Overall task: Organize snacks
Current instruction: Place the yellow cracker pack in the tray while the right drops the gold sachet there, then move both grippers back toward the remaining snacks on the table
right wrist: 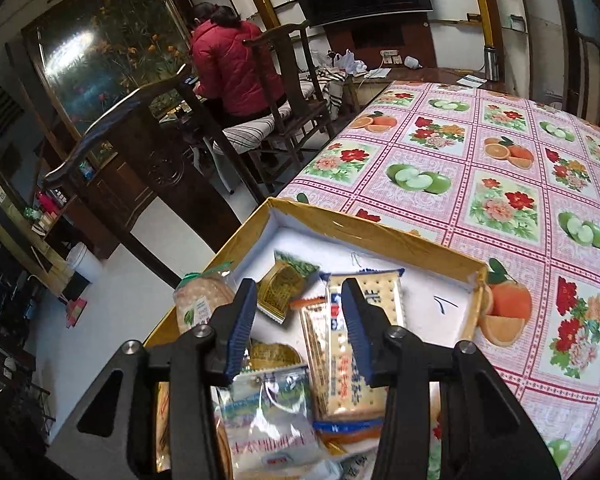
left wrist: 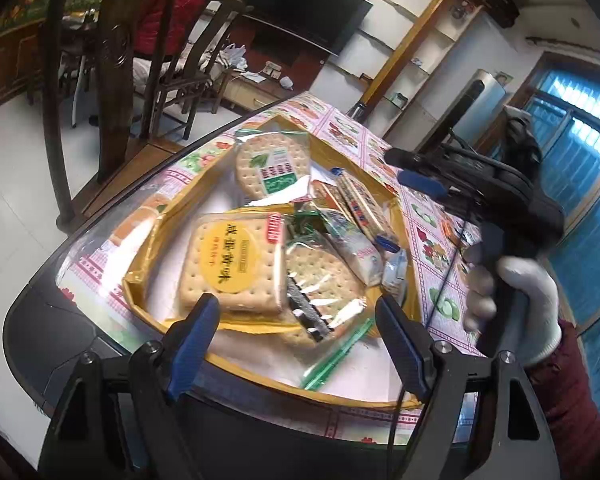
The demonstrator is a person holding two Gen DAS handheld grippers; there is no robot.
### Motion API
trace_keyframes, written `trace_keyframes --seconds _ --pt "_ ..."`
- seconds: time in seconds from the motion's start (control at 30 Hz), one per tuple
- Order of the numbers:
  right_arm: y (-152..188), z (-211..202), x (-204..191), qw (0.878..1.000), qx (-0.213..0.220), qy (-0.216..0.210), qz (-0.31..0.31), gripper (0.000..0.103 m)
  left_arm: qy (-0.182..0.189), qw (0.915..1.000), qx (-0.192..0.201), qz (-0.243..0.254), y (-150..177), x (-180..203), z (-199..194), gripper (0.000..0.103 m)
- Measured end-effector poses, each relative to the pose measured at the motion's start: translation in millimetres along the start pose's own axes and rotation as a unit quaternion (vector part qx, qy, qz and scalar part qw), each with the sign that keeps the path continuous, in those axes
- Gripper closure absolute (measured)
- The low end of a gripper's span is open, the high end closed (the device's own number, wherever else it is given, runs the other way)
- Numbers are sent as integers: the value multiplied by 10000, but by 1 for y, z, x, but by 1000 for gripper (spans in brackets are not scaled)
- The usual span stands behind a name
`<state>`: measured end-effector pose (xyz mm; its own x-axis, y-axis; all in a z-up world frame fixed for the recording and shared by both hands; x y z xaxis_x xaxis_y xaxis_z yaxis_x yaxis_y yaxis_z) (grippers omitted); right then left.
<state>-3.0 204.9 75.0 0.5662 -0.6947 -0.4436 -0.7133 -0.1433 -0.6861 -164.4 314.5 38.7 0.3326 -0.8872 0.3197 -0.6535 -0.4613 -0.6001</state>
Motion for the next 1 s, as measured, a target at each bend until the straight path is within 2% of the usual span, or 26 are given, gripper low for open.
trace_keyframes --seconds 0.1,0.17,0.33,0.43,0.53,0.77,1.0 --pt "20 -37 10 9997 76 -200 70 56 -243 9989 92 394 4 20 -5 23" --pt "36 -59 20 9996 118 -217 107 51 -464 9966 147 666 6 36 -6 23" --pt "81 -111 52 9995 184 59 234 49 -929 9876 91 1262 12 78 2 22" --pt "100 -139 73 9985 293 323 323 49 -1207 9783 6 1683 20 106 9 22" --pt "111 -163 91 9970 413 516 393 49 -1260 9716 -36 2001 30 133 12 22" --pt "129 -211 128 9938 719 554 643 49 -1432 9528 32 2676 49 190 12 22" --pt "142 -250 161 9887 980 644 930 48 -1304 9453 -87 2989 60 226 20 22"
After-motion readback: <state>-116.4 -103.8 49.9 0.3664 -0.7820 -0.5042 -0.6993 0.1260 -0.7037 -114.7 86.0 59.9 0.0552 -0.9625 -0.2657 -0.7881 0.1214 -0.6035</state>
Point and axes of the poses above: each gripper's, at about its wrist camera, not at the fingertips, and z roughly the way its jaws point, x to its right, y to its underside, the point moved 2 cm from there along z, roughly the way its jaws point, and after that the axes turned 13 degrees about -y, right-handed, at the moved point
